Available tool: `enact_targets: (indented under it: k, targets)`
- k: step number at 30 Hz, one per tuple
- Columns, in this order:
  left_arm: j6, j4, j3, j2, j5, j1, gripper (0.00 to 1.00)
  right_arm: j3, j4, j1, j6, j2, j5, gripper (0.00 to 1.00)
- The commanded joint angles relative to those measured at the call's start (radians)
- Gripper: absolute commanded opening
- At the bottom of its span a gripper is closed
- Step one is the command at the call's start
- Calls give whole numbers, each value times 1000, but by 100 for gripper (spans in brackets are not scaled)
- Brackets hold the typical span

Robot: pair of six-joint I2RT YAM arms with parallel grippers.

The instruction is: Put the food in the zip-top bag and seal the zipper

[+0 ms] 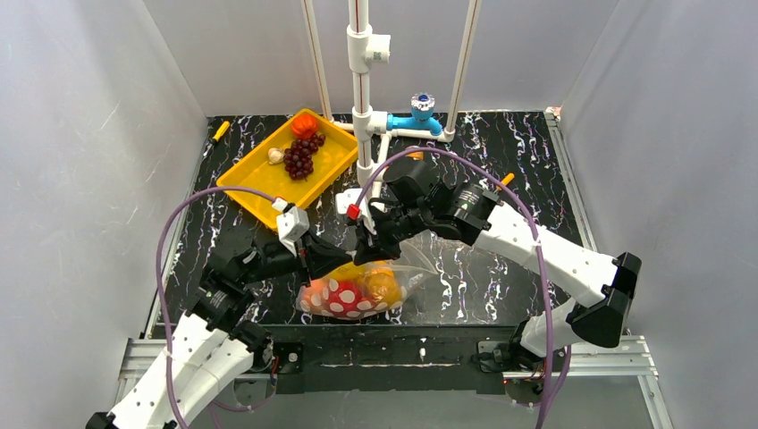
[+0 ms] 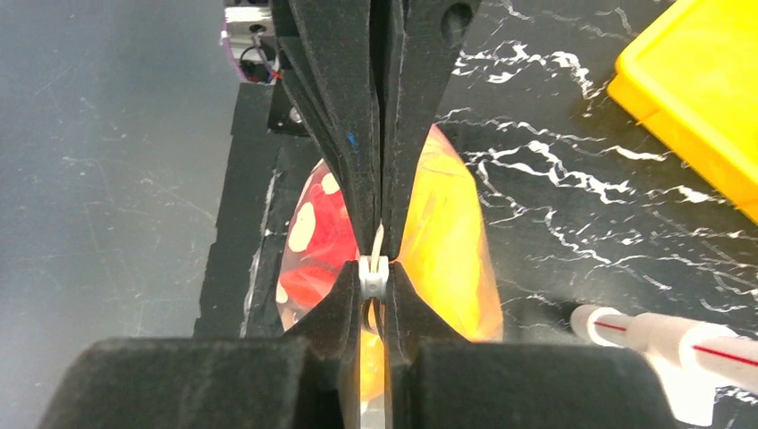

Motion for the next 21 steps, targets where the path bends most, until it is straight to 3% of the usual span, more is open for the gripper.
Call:
enact_targets:
  k: [1, 6, 12, 21]
  targets:
    - [0, -58, -2, -133, -334, 5, 0, 17, -25, 4, -17, -21, 69, 1]
    - [-102, -23, -64, -250, -469, 6, 0, -46, -67, -33, -28, -78, 116, 1]
    - [-158, 0, -121, -328, -489, 5, 0, -100, -76, -44, -20, -155, 86, 1]
    - [-70, -146, -63, -368, -569, 5, 0, -216, -138, -74, -39, -288, 162, 1]
